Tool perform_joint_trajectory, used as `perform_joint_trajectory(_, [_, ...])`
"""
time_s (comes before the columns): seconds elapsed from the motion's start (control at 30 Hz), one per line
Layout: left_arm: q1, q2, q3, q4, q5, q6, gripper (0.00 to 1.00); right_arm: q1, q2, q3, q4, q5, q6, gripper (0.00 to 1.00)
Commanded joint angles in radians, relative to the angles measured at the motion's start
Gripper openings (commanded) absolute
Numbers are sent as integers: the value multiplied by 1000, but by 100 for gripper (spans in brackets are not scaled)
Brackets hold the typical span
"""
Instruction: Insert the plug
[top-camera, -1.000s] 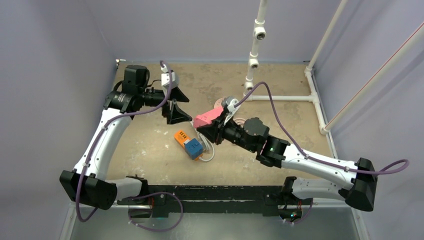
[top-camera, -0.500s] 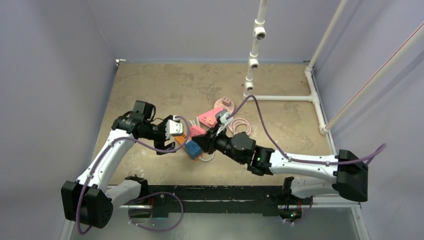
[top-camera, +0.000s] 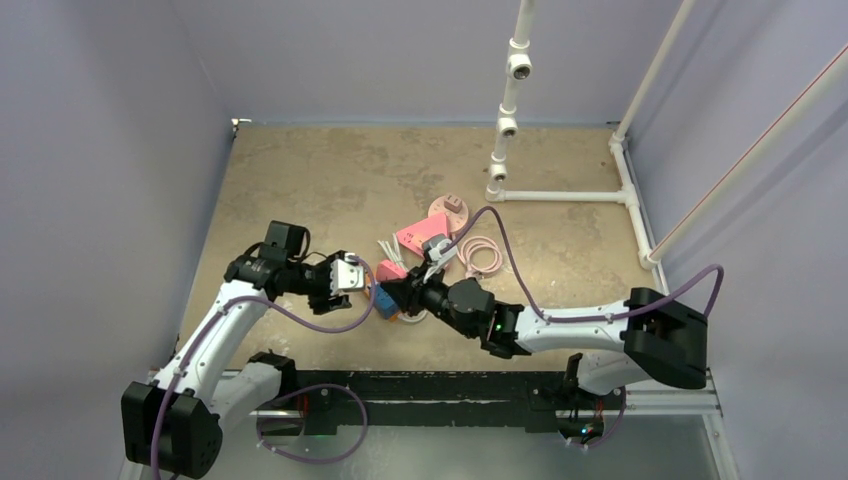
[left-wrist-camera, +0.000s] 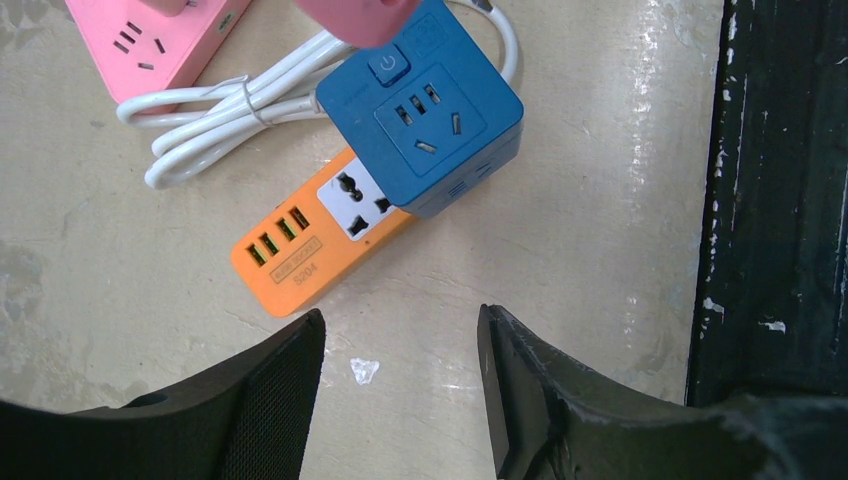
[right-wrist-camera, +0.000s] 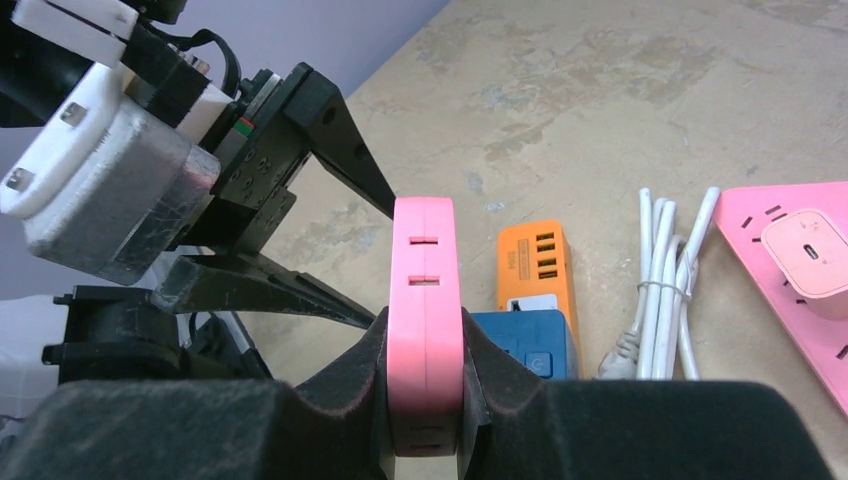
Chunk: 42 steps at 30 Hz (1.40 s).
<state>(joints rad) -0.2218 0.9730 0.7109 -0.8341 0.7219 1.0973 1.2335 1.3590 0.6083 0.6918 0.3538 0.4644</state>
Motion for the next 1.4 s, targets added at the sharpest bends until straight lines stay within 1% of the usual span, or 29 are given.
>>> perform_joint_trajectory(0.0, [5, 5, -5, 23, 52, 33, 56, 7, 26, -23, 140, 50, -36, 0])
perform_joint_trajectory(0.33, [2, 17, -4, -38, 94, 88, 55, 15, 104, -80, 336, 100, -107, 0])
perform_joint_trajectory(0.6, [2, 48, 5, -27, 102, 69, 53, 26, 201, -64, 412, 157, -151, 0])
perform_joint_trajectory(0.93, [-13, 62, 31, 24, 145, -26, 43, 47, 245, -59, 457, 201, -191, 0])
perform_joint_trajectory(1.17, [-29, 76, 40, 96, 169, -122, 36, 70, 266, -62, 468, 214, -186, 0])
perform_joint_trajectory(1.23, [-36, 83, 42, 104, 172, -125, 33, 73, 274, -58, 466, 218, -184, 0])
perform_joint_trajectory(1.37, [-47, 90, 38, 122, 171, -127, 32, 77, 288, -49, 468, 227, -178, 0])
